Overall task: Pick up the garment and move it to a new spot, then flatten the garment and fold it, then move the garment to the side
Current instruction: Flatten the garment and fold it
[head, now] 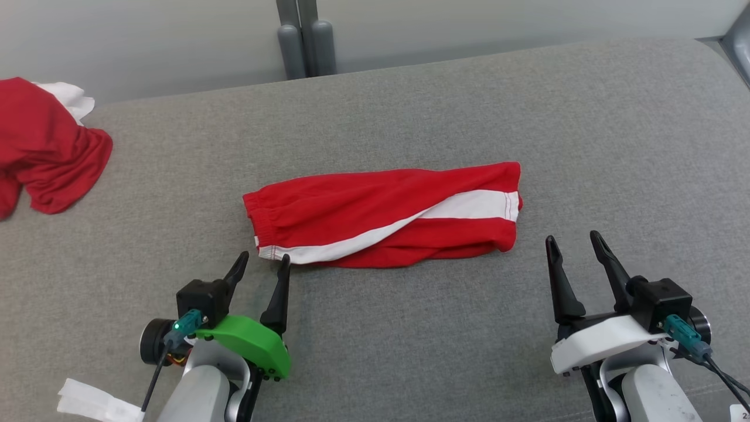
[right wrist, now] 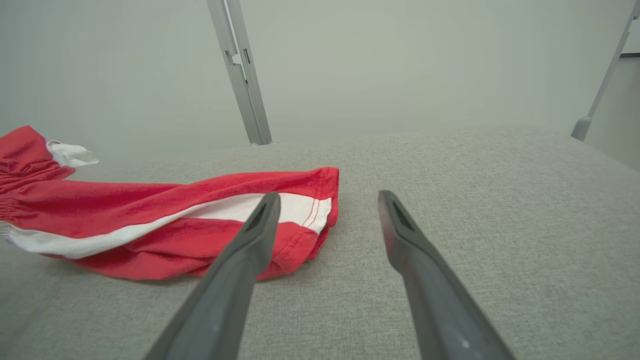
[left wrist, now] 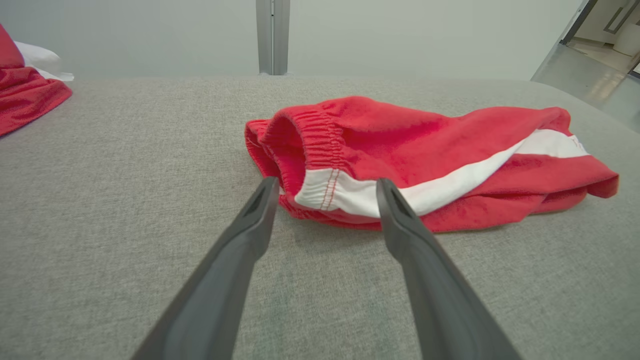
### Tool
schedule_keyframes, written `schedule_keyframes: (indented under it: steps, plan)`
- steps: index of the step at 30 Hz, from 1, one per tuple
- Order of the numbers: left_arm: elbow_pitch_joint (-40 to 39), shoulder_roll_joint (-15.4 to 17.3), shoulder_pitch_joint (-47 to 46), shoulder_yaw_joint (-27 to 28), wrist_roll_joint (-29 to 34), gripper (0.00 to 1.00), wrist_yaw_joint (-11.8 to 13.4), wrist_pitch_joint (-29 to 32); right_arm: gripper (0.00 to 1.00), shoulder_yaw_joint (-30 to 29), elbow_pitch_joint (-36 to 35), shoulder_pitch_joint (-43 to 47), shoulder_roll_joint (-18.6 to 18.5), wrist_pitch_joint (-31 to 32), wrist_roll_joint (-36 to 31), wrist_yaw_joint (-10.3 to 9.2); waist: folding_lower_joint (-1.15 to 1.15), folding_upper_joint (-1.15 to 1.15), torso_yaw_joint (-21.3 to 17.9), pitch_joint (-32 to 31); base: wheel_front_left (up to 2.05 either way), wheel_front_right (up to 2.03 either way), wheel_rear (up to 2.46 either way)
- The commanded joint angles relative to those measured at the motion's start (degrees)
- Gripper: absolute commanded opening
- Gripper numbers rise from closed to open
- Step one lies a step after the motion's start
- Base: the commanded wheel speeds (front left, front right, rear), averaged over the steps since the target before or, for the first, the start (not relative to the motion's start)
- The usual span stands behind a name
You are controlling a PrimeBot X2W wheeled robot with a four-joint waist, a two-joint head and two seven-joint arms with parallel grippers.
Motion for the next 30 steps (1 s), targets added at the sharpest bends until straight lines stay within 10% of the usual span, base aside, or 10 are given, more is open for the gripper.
schedule_keyframes:
  steps: [1,14,18,30]
  plan:
    - [0.8,0.6,-1.3,0.3,-0.5,1.0,-0.4,-0.5,1.0,-0.1,-0.2,-0.7,0.0,-0.2,0.0,0.03,0.0,0.0,-1.8,1.7,0.0,0.0,0.0]
    - [5.2,1.2,-4.1,0.3,-1.1,0.98,-0.9,-1.8,1.0,-0.3,0.1,-1.3,0.0,-0.2,0.5,0.03,0.0,0.0,-2.9,2.3,0.0,0.0,0.0]
    - [6.0,1.1,-4.4,-0.2,-1.2,0.0,-1.1,-2.0,1.0,-0.2,0.0,-1.1,-0.1,-0.2,0.7,0.03,0.0,0.0,-2.9,2.2,0.0,0.0,0.0]
    - [3.0,1.2,-4.5,1.0,-1.6,0.0,-0.8,-2.2,1.0,-1.0,4.6,-3.0,0.0,-0.2,-0.3,0.03,0.0,0.0,-1.8,1.5,0.0,0.0,0.0]
